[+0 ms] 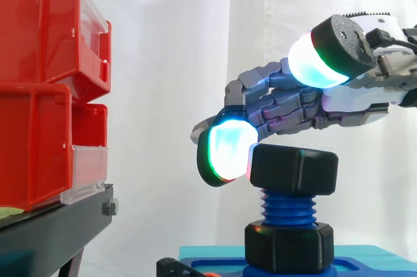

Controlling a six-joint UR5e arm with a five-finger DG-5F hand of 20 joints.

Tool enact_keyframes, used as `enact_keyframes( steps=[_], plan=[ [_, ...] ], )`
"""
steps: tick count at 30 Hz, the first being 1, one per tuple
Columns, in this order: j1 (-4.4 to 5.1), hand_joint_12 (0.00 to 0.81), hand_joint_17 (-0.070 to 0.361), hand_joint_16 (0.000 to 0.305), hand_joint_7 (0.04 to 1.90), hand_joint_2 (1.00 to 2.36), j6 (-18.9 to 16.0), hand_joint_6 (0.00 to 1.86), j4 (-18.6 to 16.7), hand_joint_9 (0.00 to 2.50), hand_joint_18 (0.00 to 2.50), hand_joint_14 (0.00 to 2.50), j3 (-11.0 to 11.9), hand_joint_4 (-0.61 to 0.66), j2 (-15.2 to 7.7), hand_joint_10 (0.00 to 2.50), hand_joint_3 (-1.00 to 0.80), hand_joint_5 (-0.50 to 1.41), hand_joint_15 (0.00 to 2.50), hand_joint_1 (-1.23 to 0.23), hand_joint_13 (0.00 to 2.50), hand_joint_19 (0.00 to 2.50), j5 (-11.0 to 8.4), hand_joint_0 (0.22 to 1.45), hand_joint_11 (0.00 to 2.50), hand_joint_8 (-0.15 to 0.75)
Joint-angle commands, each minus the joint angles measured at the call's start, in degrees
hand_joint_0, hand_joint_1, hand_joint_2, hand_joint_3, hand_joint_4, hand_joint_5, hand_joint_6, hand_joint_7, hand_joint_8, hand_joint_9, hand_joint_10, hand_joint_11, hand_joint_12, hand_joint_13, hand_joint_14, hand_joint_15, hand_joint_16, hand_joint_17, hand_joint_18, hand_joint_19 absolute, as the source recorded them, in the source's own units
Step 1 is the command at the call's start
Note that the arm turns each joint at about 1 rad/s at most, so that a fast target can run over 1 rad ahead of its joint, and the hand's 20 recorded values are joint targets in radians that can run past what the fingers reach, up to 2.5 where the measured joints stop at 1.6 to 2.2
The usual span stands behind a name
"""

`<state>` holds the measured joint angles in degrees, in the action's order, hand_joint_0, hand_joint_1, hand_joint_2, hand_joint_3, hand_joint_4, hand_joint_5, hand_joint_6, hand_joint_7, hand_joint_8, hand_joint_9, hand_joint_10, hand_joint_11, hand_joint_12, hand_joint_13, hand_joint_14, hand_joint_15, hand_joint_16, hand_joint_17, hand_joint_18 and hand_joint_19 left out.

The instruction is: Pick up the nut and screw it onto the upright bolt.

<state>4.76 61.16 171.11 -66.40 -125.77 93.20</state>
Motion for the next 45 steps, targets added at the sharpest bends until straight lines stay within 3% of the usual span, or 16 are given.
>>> enact_keyframes(
  steps=[1, 17, 23, 26, 28, 30, 34, 45],
  plan=[
    [-0.27, 0.281, 0.073, 0.032, 1.23, 1.00, 0.01, 0.54, 0.01, 0.24, 0.00, 0.00, 0.05, 0.17, -0.09, 0.00, -0.50, -0.15, 0.00, -0.25, 0.13, 0.00, 0.22, 0.46, 0.00, 0.233],
    [-1.24, 0.261, 0.062, 0.027, 1.07, 1.00, 0.27, 0.65, -0.07, 0.41, 0.00, 0.00, 0.57, 0.21, 0.00, 0.00, -0.50, -0.10, 0.00, -0.28, 0.23, 0.00, 1.28, 0.47, 0.00, 0.252],
    [-1.94, 0.250, 0.056, 0.025, 1.14, 1.00, 0.27, 0.62, -0.16, 0.48, 0.00, 0.00, 0.92, 0.22, 0.00, 0.00, -0.50, -0.06, 0.00, -0.30, 0.28, 0.00, 2.07, 0.47, 0.00, 0.251],
    [-2.21, 0.252, 0.055, 0.025, 1.27, 1.00, 0.27, 0.50, 0.10, 0.45, 0.00, 0.00, 1.80, 0.23, -0.09, 0.00, -0.50, -0.07, 0.00, -0.30, 0.28, 0.00, 2.42, 0.47, 0.00, 0.245],
    [-2.29, 0.263, 0.058, 0.026, 1.07, 1.00, 0.27, 0.50, 0.19, 0.38, 0.00, 0.00, 1.98, 0.23, 0.00, 0.00, -0.50, -0.15, 0.00, -0.30, 0.26, 0.00, 2.51, 0.47, 0.00, 0.229],
    [-2.29, 0.273, 0.066, 0.029, 0.87, 1.00, 0.71, 0.50, 1.95, 0.30, 0.00, 0.00, 3.56, 0.22, 0.00, 0.00, -0.50, -0.19, 0.00, -0.30, 0.19, 0.00, 2.86, 0.46, 0.00, 0.217],
    [-1.85, 0.274, 0.070, 0.031, 0.74, 1.00, 0.89, 0.50, 2.83, 0.24, 0.00, 0.00, 4.53, 0.18, -0.09, 0.00, -0.50, -0.21, 0.00, -0.29, 0.15, 0.00, 2.69, 0.46, 0.00, 0.209],
    [-0.10, 0.276, 0.076, 0.034, 0.57, 1.00, 0.80, 0.50, 1.68, 0.16, 0.00, 0.00, 3.65, 0.10, -0.09, 0.00, -0.50, -0.26, 0.00, -0.29, 0.08, 0.00, 2.07, 0.45, 0.00, 0.185]
  ],
)
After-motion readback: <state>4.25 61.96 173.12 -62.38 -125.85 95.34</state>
